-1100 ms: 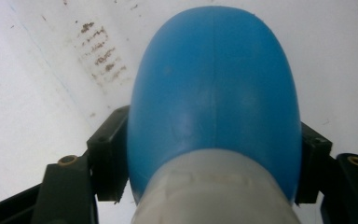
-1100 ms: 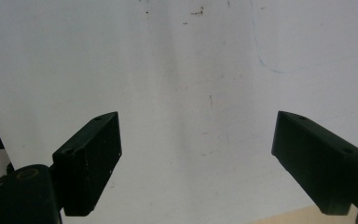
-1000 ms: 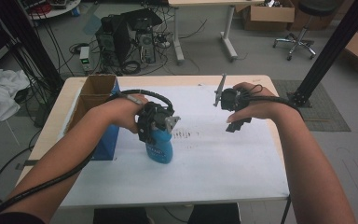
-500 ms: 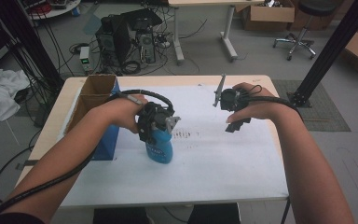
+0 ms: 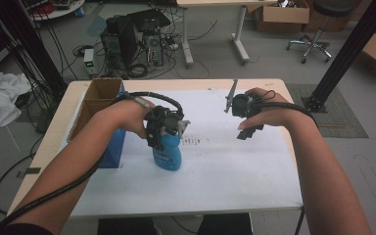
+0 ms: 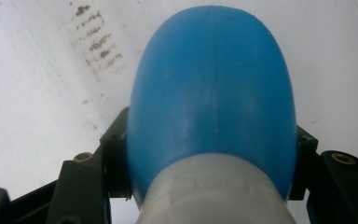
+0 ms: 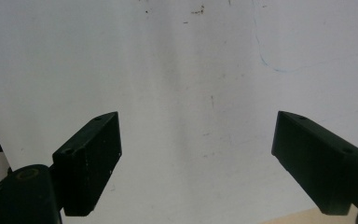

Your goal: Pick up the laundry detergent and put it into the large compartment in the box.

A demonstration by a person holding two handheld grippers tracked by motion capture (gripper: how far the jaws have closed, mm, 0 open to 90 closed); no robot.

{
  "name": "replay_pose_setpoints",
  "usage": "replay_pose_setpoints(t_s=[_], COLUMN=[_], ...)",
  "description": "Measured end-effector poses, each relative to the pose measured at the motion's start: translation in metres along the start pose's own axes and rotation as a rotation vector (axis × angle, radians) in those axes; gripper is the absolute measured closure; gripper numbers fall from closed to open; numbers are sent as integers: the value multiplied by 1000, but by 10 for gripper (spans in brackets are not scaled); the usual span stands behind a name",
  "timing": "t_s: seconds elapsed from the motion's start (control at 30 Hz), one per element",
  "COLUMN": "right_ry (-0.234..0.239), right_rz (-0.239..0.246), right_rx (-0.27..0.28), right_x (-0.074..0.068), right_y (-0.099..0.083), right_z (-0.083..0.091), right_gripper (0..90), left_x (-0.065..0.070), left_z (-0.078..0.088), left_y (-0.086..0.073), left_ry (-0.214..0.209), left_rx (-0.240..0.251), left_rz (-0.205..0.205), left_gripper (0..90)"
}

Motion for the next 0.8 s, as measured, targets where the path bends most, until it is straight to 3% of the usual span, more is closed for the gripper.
replay_pose_setpoints(t_s=[0.1, 0.33, 0.43, 0.6, 0.67, 0.8], right_ry=[4, -2, -2, 4, 1, -1], right_rz=[0, 7, 8, 20, 22, 28], right_rx=[6, 15, 14, 11, 12, 14], right_x=[-1, 0, -2, -3, -3, -3], right_y=[0, 2, 3, 6, 6, 8], right_z=[0, 1, 1, 0, 1, 4], right_gripper=[158, 159, 158, 159, 159, 158], left_x=[1, 6, 9, 9, 10, 14], left_z=[3, 19, 27, 39, 44, 54], left_y=[-2, -8, -10, -12, -12, -11], left_ry=[1, -32, -38, -82, -82, -50], left_rx=[-10, 37, 50, 77, 75, 59], left_rz=[27, 74, 118, 246, 321, 423], left_gripper=[384, 383, 382, 382, 383, 383])
Point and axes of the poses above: each handheld gripper's, and its own axes: z roughly backward along the jaws, y roughly out of its top, x roughly to its right, the point moved 1 cm from there along -z, roughly forward along the jaws, and after that the axes turned 12 degrees about -y, right-handed, at the moved point
